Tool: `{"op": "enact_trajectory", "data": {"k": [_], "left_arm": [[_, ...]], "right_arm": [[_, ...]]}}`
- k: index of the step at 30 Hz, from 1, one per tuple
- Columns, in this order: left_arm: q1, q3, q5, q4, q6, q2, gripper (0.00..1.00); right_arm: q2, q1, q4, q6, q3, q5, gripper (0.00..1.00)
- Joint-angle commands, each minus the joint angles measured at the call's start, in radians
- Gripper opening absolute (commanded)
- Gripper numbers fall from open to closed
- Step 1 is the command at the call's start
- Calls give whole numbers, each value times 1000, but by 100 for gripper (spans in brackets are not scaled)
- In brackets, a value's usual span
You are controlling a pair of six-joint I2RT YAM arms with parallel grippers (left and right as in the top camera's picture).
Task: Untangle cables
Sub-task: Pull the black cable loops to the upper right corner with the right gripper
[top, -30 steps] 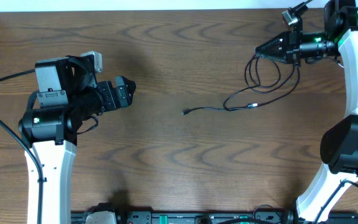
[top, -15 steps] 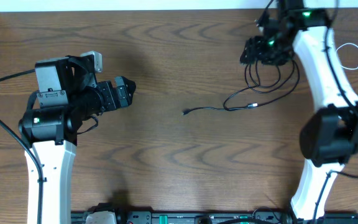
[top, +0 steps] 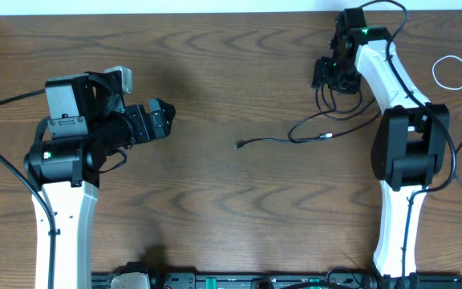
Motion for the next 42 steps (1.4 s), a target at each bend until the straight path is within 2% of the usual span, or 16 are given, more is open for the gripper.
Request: {"op": "enact_trajectory", "data": {"k": [1,7,12,13,15,23,29,32,38,42], "left_arm": [[3,22,-6,-3,-5,3,98],[3,22,-6,-3,-5,3,98],[3,22,-6,-3,-5,3,98],[3,22,-6,-3,-5,3,98],[3,22,-6,-3,-5,3,98],[3,22,-6,-3,-5,3,98],[3,22,-6,-3,-5,3,98],[3,22,-6,-3,-5,3,98],[3,22,-6,-3,-5,3,98],[3,22,-6,-3,-5,3,98]], "right_arm": [[59,-26,28,52,-1,-74,64],[102,-60,65,63,-1,-167,63],[129,-72,61,31,-2,-210,53],[130,-65,59,4,-3,-197,49],[130,-48,52,-21,-3,-147,48],[130,56,11,-54,-3,108,53],[137,102,-39,-50,-11,205,46],[146,114,-62,-50,-11,233,37],[176,127,-93,-50,-11,246,2],[167,121,-95,-26,-10,224,1]]}}
